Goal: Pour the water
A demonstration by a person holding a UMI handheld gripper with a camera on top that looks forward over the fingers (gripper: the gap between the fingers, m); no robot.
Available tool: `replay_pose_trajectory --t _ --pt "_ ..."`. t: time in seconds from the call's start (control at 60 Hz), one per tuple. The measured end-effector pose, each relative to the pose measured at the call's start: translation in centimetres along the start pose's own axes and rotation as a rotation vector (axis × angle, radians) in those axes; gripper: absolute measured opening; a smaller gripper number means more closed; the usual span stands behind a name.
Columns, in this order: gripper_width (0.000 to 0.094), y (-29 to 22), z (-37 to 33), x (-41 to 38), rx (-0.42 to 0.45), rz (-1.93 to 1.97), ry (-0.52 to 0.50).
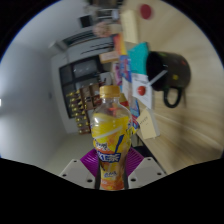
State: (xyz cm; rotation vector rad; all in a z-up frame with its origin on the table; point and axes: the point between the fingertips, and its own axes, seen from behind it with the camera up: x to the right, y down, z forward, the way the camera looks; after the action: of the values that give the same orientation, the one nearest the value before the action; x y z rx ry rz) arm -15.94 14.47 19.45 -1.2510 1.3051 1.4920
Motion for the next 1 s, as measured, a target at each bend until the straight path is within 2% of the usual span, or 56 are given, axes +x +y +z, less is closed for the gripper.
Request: replay_pose_trajectory --t 0.1,0.2,0.367,0.4,0.417,0.45,0.55,0.567,0.667,0.7,0.75,0.8,0.917,0.933,1.0 --pt "0.0318 -2.3 0.0 1.2 -0.036 0.258 -0.030" --pt "0.0320 -3.3 0.8 0.5 -0.038 0.466 -0.084" --pt "0.0318 -3.4 1.8 -0.5 -0.061 0.552 -0.095" --pt "0.0320 -3.2 1.9 -0.3 -0.071 0.514 -0.080" --pt "0.0321 -3.1 -0.7 -0.1 -0.080 0.488 -0.072" --pt "0.0316 -2.7 1.5 0.3 -0.091 0.426 -0.036" --pt "0.0318 -2.3 1.5 -0.1 -0.150 0.094 0.036" --pt "0.0317 -3.1 -0.9 -0.2 -0.168 0.024 0.022" --pt "0.0317 -4.9 -0.7 -4.6 -0.189 -0.425 -0.011" --pt "0.0319 -6.5 -2.2 -6.5 -0.172 -0.594 -0.040" --pt "0.0321 -10.3 -0.7 -9.1 -0.108 -0.832 -0.014" --pt "0.0319 -14.8 -2.9 -10.7 -0.040 -1.114 -0.031" --pt "0.0331 -26.6 -4.4 -12.7 0.163 -1.591 0.084" --pt "0.0331 -27.9 -4.9 -12.5 0.180 -1.647 0.072" --pt "0.0329 -34.2 -5.5 -10.9 0.224 -1.742 0.193"
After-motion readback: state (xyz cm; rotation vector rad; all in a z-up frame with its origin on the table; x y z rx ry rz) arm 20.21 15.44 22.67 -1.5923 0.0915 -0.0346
